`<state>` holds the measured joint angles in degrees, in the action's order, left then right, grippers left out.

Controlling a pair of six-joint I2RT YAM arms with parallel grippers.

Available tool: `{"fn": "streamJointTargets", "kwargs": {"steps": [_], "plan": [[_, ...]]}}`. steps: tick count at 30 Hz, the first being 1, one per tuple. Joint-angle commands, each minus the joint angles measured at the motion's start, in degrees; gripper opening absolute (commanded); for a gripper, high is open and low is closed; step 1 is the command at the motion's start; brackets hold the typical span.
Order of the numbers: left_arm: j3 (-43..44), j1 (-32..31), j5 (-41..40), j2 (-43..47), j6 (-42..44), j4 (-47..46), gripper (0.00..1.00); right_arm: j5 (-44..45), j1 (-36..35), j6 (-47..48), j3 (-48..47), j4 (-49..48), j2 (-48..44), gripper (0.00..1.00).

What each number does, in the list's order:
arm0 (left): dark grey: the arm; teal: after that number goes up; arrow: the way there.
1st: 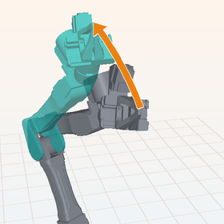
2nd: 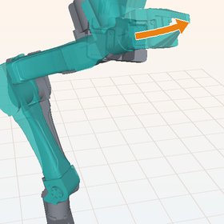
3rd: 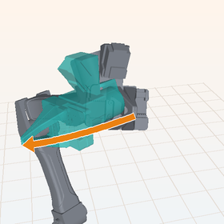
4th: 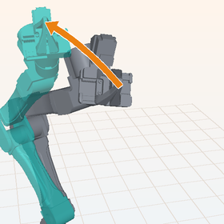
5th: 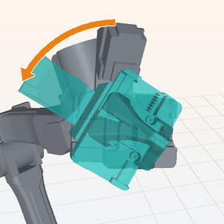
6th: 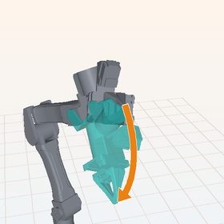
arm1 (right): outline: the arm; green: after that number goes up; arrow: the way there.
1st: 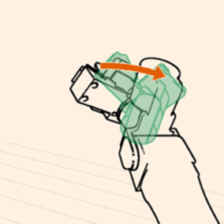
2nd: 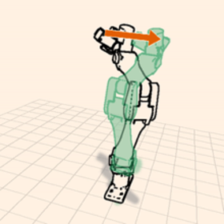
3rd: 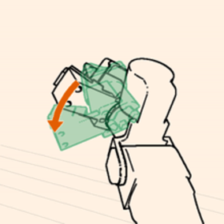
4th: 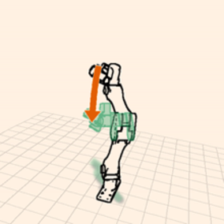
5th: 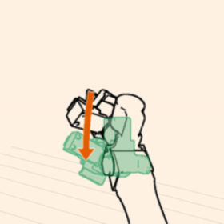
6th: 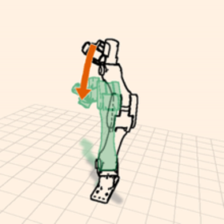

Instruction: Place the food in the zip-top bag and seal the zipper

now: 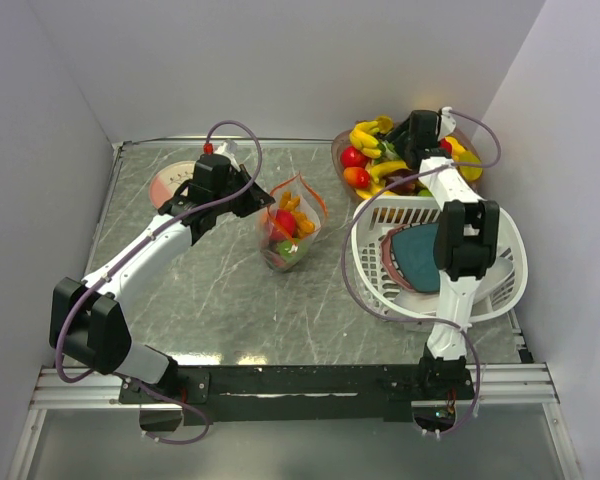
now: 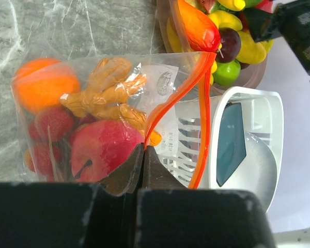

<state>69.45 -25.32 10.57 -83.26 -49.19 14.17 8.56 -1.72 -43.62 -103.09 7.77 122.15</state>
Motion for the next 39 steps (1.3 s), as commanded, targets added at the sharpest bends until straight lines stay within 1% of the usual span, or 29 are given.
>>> {"fn": "streamJointTargets", "kwargs": {"steps": [1,12,18,20,24,26,28,30,31,32,34,36,39], "plan": [[1.9,0.0,-1.1,1.3,0.9,-1.4,0.01,1.6,0.1,1.0,2.7,-1.6,-8.1,0.36],[2.3,0.3,-1.6,1.0,1.4,-1.1,0.01,2.3,-0.9,1.1,10.7,0.0,-18.8,0.34],[2.4,0.4,-1.8,1.0,1.5,-1.1,0.01,5.6,-5.0,2.8,15.5,2.9,-27.1,0.34],[2.7,0.4,-1.7,1.0,1.7,-0.8,0.01,6.5,-7.5,4.0,17.5,4.3,-30.9,0.34],[3.1,0.5,-1.7,1.0,1.9,-0.6,0.01,5.4,-12.9,6.4,20.6,5.7,-38.5,0.34],[3.1,0.6,-1.4,1.1,2.1,-0.7,0.01,5.1,-16.9,8.5,21.5,7.6,-40.7,0.34],[3.0,0.6,-1.5,1.1,2.1,-0.8,0.01,2.0,-19.3,9.4,22.1,9.4,-43.3,0.34],[3.1,0.6,-1.4,1.1,2.3,-0.7,0.01,1.4,-23.4,10.7,22.4,10.8,-45.0,0.34],[3.0,0.6,-1.5,1.2,2.4,-0.9,0.01,1.3,-24.8,11.7,22.1,12.5,-45.1,0.34],[2.9,0.6,-1.5,1.3,2.5,-1.0,0.01,-0.9,-27.4,12.1,21.8,13.3,-45.0,0.34],[3.1,0.7,-1.7,1.4,2.7,-0.7,0.01,-3.2,-29.9,13.4,21.4,15.9,-44.2,0.35],[3.3,0.7,-1.9,1.3,3.0,-0.4,0.01,-2.8,-33.4,14.3,21.3,17.7,-43.1,0.35],[3.3,0.8,-1.8,1.3,3.3,-0.2,0.01,-4.7,-35.9,15.4,22.2,19.2,-41.4,0.36]]}}
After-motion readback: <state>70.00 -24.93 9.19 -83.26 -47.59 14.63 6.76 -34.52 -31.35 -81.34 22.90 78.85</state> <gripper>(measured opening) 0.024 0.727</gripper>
